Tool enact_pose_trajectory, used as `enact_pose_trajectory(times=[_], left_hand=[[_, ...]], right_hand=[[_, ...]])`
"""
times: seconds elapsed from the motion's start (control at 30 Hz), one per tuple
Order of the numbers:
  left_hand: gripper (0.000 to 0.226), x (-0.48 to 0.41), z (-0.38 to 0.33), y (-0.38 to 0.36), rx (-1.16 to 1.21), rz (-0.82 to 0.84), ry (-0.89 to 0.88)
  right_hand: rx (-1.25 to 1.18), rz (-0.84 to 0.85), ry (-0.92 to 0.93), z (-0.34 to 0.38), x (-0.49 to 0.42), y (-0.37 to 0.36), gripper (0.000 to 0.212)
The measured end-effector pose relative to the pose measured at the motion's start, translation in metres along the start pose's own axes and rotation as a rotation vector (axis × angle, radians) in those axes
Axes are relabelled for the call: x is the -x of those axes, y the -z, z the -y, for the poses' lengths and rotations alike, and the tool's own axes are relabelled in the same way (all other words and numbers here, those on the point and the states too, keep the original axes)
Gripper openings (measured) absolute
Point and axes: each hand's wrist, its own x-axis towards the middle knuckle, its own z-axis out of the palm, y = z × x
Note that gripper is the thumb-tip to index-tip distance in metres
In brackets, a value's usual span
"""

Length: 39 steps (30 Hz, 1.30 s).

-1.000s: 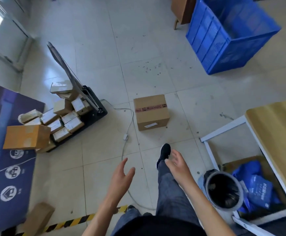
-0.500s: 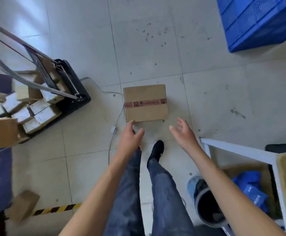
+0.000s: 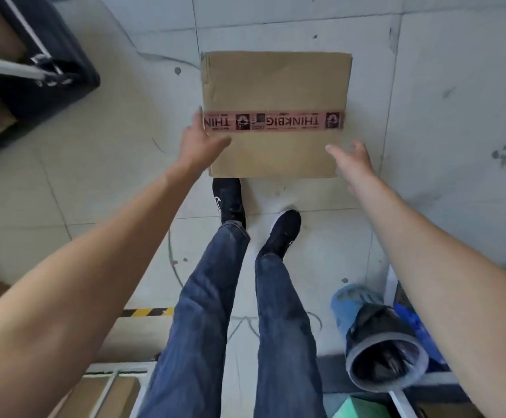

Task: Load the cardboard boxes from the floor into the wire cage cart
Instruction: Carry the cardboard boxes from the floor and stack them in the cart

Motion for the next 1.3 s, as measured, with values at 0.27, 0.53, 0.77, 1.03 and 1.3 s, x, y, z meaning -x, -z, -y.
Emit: enact_pose_trajectory(times=[0.27, 0.53, 0.77, 1.03, 1.3], left_hand=[[0.045, -0.066, 0.011, -0.017, 0.329, 0.063, 0.089], [0.043, 0.04, -0.024, 0.049, 0.481, 0.004, 0.025], [0.04, 0.221, -0.066, 0.135, 0.602, -0.151, -0.044], [0.031, 0.468, -0.022, 0.196, 0.808, -0.45, -0.112], [0.039, 0.676, 0.152, 0.177, 1.163, -0.832, 0.093]], right_hand=[[-0.106, 0.052, 0.04, 0.028, -0.059, -0.023, 0.063], [-0.119, 0.053, 0.198, 0.058, 0.068, 0.022, 0.048], [0.002, 0.039, 0.491, 0.109, 0.236, 0.067, 0.056], [0.231, 0.179, 0.825, 0.117, 0.445, 0.101, 0.057], [0.554, 0.359, 1.114, 0.013, 0.643, 0.014, 0.062]])
